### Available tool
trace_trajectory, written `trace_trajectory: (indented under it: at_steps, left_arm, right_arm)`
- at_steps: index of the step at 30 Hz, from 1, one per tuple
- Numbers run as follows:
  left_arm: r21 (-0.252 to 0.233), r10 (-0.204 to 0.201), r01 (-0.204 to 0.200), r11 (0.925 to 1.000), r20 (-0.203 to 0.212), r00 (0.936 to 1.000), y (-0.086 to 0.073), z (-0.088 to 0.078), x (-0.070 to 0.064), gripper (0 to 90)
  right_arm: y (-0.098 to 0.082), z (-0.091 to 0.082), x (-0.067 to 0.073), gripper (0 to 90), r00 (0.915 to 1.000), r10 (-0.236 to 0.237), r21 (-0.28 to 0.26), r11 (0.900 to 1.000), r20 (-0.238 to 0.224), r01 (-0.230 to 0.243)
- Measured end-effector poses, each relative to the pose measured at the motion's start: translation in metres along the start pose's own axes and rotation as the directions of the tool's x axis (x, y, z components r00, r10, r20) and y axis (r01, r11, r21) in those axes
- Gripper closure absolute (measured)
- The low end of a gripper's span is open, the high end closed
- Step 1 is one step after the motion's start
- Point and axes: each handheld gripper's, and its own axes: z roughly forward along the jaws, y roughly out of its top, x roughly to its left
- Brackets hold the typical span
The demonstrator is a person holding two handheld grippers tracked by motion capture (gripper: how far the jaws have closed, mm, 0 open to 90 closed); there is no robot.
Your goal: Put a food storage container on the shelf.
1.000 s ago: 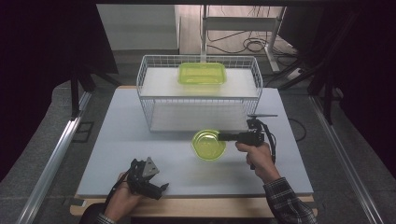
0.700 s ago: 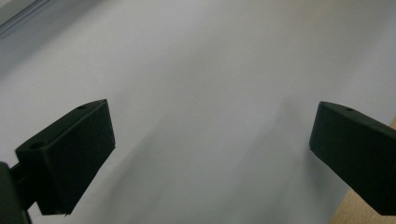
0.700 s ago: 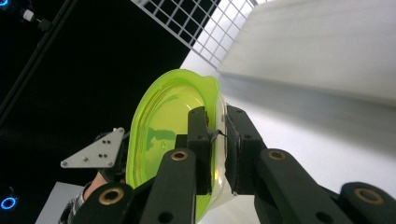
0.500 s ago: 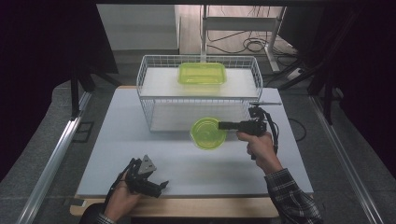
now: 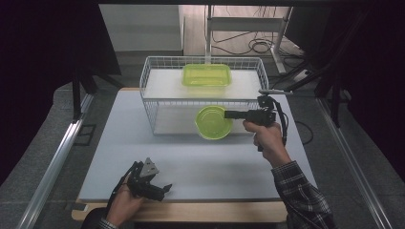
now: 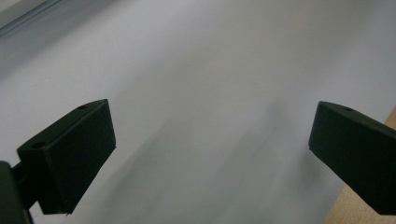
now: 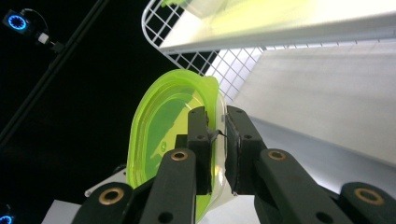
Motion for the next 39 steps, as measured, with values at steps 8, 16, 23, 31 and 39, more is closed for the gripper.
trace_trajectory:
  at_steps: [8,16,23,31,39]
  left_arm:
    - [0.020,0.002,-0.002,0.9998,-0.010,1.0000,-0.001,0.003,-0.001,0.2]
    - [0.022,0.008,-0.007,0.9997,-0.014,0.9999,-0.001,0.003,-0.001,0.2]
    - [0.016,0.007,-0.007,0.9999,-0.017,0.9998,-0.001,0.002,-0.001,0.1]
    - [0.006,0.013,-0.013,0.9999,-0.015,0.9998,0.000,0.001,-0.001,0.1]
    - [0.002,0.017,-0.017,0.9999,-0.016,0.9997,0.000,0.000,-0.002,0.1]
  right_arm:
    - [0.012,-0.002,0.006,80.8,1.0000,-0.003,-0.004,1.000,-0.001,0.003]
    - [0.022,-0.002,0.016,80.8,0.9999,-0.017,-0.009,1.000,0.003,0.017]
    - [0.034,-0.005,0.024,80.8,0.9999,-0.016,-0.024,1.000,0.002,0.017]
    - [0.047,-0.010,0.032,80.8,0.9998,-0.019,-0.041,0.999,-0.003,0.019]
    - [0.063,-0.013,0.040,80.9,0.9998,-0.019,-0.063,0.998,0.004,0.019]
